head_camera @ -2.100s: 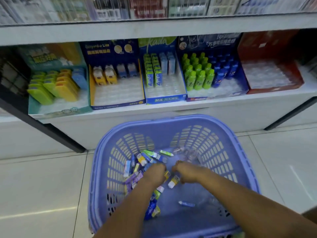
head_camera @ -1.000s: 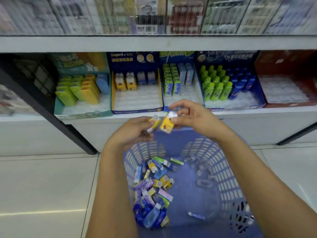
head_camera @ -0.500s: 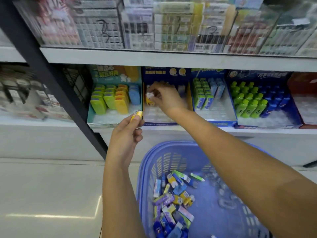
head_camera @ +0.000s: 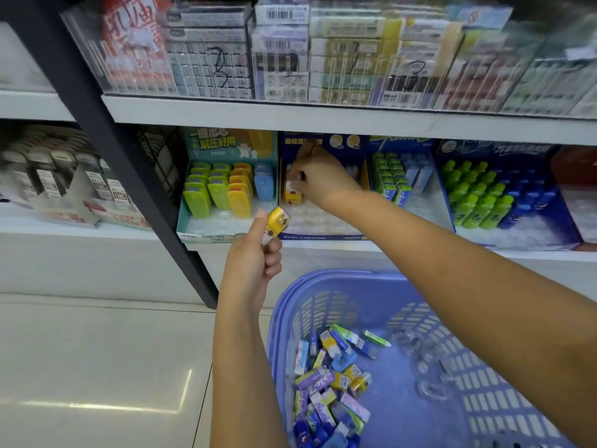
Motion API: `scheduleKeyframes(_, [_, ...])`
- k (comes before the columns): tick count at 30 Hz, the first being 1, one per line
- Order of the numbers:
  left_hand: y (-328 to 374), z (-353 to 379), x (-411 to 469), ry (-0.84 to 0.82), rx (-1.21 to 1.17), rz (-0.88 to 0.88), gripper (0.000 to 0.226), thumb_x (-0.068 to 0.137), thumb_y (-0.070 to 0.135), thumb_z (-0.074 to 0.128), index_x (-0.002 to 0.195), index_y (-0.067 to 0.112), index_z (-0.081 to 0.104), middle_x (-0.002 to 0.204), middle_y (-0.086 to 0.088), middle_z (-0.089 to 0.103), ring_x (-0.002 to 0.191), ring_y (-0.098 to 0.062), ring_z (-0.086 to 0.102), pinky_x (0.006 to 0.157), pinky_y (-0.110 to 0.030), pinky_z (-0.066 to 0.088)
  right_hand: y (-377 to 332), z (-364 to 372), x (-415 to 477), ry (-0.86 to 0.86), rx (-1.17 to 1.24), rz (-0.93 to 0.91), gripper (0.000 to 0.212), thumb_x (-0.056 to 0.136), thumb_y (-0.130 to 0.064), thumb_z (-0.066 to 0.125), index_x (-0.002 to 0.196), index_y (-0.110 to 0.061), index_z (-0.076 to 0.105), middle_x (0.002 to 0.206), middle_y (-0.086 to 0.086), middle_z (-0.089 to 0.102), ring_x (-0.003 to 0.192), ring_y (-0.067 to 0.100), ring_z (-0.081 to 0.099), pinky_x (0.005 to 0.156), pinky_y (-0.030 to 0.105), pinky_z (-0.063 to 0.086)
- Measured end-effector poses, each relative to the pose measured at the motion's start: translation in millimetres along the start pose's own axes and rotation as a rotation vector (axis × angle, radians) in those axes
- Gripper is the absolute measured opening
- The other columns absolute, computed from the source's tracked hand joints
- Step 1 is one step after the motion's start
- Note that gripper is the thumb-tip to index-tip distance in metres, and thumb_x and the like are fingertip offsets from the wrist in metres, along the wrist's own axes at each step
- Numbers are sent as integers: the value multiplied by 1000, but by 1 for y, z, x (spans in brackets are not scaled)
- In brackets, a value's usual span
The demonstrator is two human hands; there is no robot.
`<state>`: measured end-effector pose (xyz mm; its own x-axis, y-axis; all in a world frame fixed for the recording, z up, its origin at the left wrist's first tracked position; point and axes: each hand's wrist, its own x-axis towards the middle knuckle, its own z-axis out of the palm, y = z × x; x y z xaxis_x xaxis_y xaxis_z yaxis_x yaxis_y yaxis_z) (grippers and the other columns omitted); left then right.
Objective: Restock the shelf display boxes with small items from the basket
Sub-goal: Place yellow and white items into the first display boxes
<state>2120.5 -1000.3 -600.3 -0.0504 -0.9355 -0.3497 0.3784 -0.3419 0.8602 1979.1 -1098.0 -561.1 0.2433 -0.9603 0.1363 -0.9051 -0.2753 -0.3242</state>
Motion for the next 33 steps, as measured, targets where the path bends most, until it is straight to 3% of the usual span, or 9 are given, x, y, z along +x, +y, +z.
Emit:
scheduleKeyframes(3, [-1, 6, -1, 21, 118, -25, 28, 96, 43, 47, 86, 17, 49, 53, 7, 29, 43, -7, 20, 40, -20, 15, -10, -18, -35, -45, 221, -116, 37, 89, -6, 49, 121, -19, 62, 110, -3, 60, 81, -3, 48, 69, 2, 34])
scheduleKeyframes(5, [-1, 11, -2, 6, 197, 9, 31, 95, 44, 48, 78, 18, 49, 54, 7, 24, 44, -8, 19, 42, -21, 15, -13, -24, -61, -120, 226, -248, 39, 85, -8, 56, 122, -19, 61, 110, -10, 62, 77, -15, 47, 67, -4, 30])
scheduleKeyframes(9, [-4, 23, -1, -32, 412, 127, 36, 92, 42, 54, 64, 20, 53, 45, 12, 32, 41, -8, 28, 41, -21, 24, -4, -23, -82, -66, 75, -294, 26, 85, -23, 66, 111, -19, 64, 107, -3, 64, 95, 8, 49, 79, 12, 31])
scheduleKeyframes(12, [-6, 31, 3, -2, 530, 234, 37, 90, 42, 57, 59, 21, 52, 47, 9, 40, 45, -11, 37, 51, -29, 31, 3, -24, -81, -46, 49, -273, 24, 86, -17, 62, 109, -21, 62, 100, -3, 63, 88, 10, 47, 79, 24, 40])
scheduleKeyframes(14, [-7, 37, 5, -1, 531, 285, 29, 91, 45, 53, 84, 19, 64, 62, 7, 57, 57, -8, 53, 58, -29, 43, 10, -23, -75, -36, 66, -224, 34, 88, -18, 59, 120, -24, 52, 95, -5, 58, 81, 9, 46, 72, 27, 42])
scheduleKeyframes(16, [-12, 40, 9, 11, 669, 347, 41, 93, 42, 51, 123, 14, 57, 100, 0, 67, 90, -10, 62, 77, -25, 48, 18, -21, -67, 24, 108, -153, 38, 89, -19, 60, 125, -23, 48, 90, -4, 54, 77, 13, 49, 69, 29, 43])
scheduleKeyframes(18, [-19, 40, 14, -6, 977, 435, 50, 95, 35, 50, 138, 11, 44, 133, -5, 54, 120, -16, 50, 95, -23, 38, 28, -18, -57, 106, 197, -56, 36, 89, -16, 60, 123, -20, 49, 89, 3, 61, 76, 20, 56, 71, 34, 50])
scheduleKeyframes(21, [-32, 41, 17, -91, 1295, 482, 52, 95, 30, 50, 141, 8, 41, 149, -6, 36, 139, -17, 25, 109, -21, 17, 36, -6, -44, 168, 259, 41, 34, 91, -18, 58, 123, -19, 48, 95, 9, 65, 83, 24, 62, 75, 39, 53])
scheduleKeyframes(33, [-32, 37, 20, -141, 1366, 468, 53, 96, 32, 49, 142, 8, 40, 152, -2, 32, 141, -15, 21, 109, -19, 15, 42, 25, -27, 75, 54, 16, 41, 94, -18, 51, 134, -20, 43, 110, 18, 64, 101, 34, 61, 81, 40, 52])
